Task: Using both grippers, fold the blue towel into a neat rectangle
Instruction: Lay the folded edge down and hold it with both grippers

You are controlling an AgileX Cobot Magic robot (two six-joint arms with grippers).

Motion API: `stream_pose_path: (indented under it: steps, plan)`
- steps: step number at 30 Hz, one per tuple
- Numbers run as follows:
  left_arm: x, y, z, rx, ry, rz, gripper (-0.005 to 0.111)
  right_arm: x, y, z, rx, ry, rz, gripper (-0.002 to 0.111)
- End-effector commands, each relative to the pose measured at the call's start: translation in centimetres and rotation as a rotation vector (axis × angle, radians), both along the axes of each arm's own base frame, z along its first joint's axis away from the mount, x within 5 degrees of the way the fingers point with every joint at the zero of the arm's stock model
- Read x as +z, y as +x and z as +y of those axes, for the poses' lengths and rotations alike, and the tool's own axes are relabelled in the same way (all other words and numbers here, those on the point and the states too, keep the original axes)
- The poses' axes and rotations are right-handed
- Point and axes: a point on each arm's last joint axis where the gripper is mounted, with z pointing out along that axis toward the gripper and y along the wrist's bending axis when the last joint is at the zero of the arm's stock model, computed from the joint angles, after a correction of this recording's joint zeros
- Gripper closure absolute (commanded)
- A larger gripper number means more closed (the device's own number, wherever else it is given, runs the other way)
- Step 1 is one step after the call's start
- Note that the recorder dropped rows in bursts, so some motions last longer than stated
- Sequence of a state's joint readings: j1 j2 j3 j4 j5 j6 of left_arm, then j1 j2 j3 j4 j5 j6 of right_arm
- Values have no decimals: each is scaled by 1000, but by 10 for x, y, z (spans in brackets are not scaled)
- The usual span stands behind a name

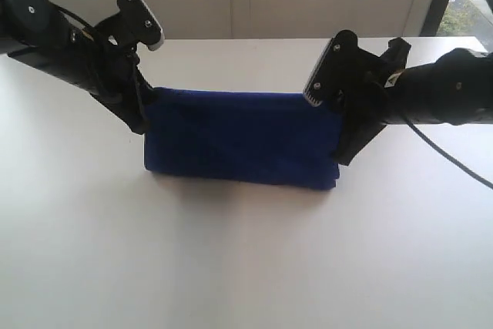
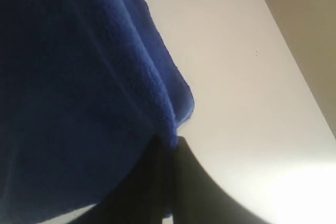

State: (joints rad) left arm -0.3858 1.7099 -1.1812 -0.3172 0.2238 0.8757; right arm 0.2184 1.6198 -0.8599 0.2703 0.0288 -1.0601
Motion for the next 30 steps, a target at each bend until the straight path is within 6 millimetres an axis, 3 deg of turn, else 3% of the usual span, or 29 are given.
stream_pose_path:
  steps: [1, 10, 13, 18, 25, 27, 30]
  plan:
    - [-13, 10, -2, 29, -4, -5, 107, -8, 19, -2, -33, 3, -51, 108]
    - [-36, 36, -2, 115, -12, -161, 107, -20, 59, -13, -92, 4, -78, 108]
    - [-47, 45, -5, 121, -6, -161, 107, -29, 66, -13, -100, -1, -92, 108]
    - [-48, 63, -11, 133, -20, -200, 107, -44, 72, -14, -113, -11, -111, 108]
    - [-56, 75, -16, 150, -36, -188, 107, -49, 74, -14, -120, -15, -129, 108]
    - [-56, 75, -16, 153, -38, -194, 107, -48, 76, -15, -133, -11, -162, 105]
    - [-55, 76, -16, 157, -40, -205, 101, -45, 79, -16, -149, -3, -204, 91]
